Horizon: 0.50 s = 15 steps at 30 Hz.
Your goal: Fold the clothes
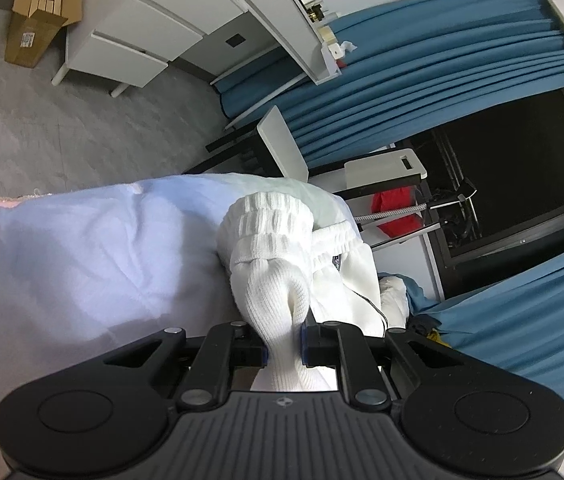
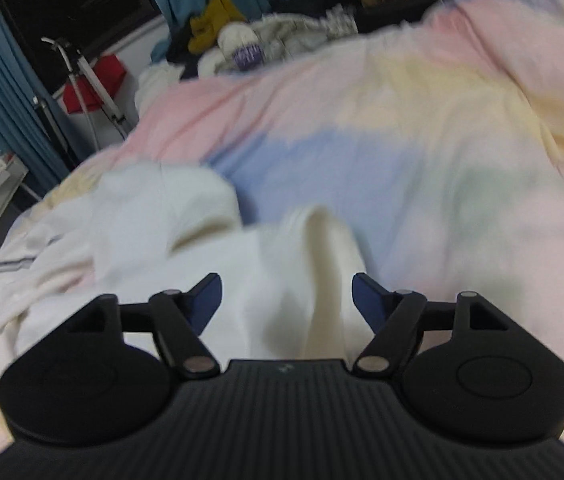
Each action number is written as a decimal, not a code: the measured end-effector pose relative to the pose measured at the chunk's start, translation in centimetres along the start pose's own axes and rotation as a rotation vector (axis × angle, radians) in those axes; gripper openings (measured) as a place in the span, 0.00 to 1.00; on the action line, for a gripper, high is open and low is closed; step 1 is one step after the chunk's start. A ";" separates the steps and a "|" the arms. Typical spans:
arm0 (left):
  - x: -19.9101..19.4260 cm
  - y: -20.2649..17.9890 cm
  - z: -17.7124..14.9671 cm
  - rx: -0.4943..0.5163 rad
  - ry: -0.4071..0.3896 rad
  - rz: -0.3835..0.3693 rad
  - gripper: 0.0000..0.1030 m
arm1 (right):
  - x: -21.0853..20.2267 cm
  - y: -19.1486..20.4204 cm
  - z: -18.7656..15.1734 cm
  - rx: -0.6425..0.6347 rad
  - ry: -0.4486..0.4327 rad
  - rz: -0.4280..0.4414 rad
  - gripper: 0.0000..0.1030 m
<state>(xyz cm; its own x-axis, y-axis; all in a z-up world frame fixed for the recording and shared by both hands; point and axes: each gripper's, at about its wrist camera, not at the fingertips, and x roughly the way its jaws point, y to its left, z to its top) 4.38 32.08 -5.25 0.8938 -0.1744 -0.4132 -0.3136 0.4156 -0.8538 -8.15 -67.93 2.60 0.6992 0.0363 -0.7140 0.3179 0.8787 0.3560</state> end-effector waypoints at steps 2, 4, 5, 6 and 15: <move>0.0 0.2 0.0 -0.008 0.003 -0.002 0.14 | -0.3 -0.1 -2.1 -0.014 0.056 0.012 0.72; 0.1 0.3 0.0 -0.014 0.004 -0.003 0.14 | 0.6 0.0 -4.4 -0.022 0.109 0.007 0.71; 0.1 0.3 0.0 -0.016 0.004 -0.001 0.14 | 1.4 0.1 -5.1 -0.022 0.118 -0.001 0.71; 0.1 0.3 0.0 -0.016 0.005 0.001 0.14 | 2.2 0.2 -5.7 -0.021 0.123 -0.011 0.66; -0.9 -1.6 0.5 0.012 -0.010 0.011 0.13 | -0.7 0.5 -2.8 0.006 -0.041 -0.014 0.09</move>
<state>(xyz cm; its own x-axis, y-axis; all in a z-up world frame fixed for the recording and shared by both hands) 4.29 31.98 -3.35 0.8936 -0.1605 -0.4192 -0.3197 0.4280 -0.8453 -10.21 -66.16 1.60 0.7204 0.0047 -0.6935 0.3313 0.8762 0.3501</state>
